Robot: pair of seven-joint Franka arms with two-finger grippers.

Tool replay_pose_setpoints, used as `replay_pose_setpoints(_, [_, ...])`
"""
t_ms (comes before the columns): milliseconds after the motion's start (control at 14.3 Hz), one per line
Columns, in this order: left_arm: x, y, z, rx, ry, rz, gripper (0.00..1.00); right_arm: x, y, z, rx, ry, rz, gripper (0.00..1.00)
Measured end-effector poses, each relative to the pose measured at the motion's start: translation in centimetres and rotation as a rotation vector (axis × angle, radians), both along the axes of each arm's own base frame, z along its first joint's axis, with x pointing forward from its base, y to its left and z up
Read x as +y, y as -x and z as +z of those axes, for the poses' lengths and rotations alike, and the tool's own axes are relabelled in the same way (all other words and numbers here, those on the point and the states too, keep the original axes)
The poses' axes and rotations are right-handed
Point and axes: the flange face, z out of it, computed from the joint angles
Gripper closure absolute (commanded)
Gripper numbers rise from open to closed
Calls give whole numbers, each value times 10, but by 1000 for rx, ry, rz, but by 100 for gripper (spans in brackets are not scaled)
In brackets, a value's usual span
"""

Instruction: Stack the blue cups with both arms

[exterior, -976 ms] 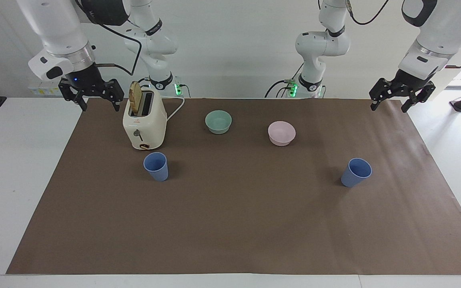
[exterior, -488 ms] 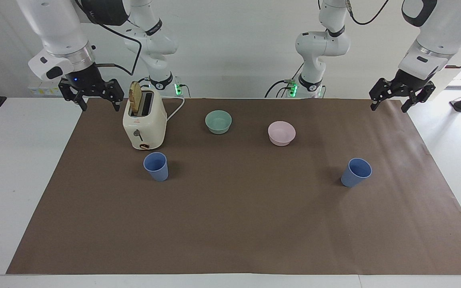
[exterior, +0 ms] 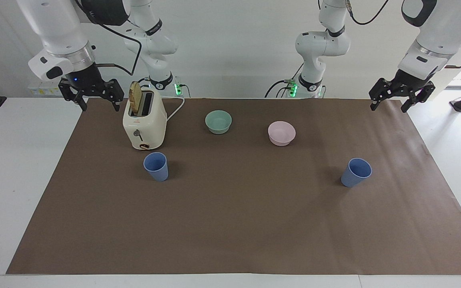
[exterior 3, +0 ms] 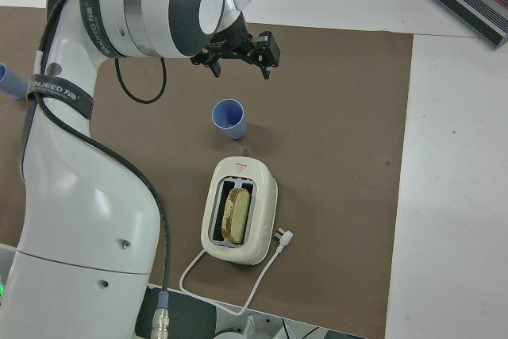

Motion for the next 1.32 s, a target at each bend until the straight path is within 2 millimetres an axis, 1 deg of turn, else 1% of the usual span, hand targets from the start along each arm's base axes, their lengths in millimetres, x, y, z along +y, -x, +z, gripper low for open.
replay_pose_setpoints(1045, [-2,-1,0,-5,0,-4,0,0,0,0,0,0,0,0])
replay_pose_setpoints(1185, [-4,-2,-5,-3,0,-7,0,0,0,0,0,0,0,0])
replay_pose_setpoints(1324, [-4,-6,-17,-12,0,-7,0,0,0,0,0,0,0,0])
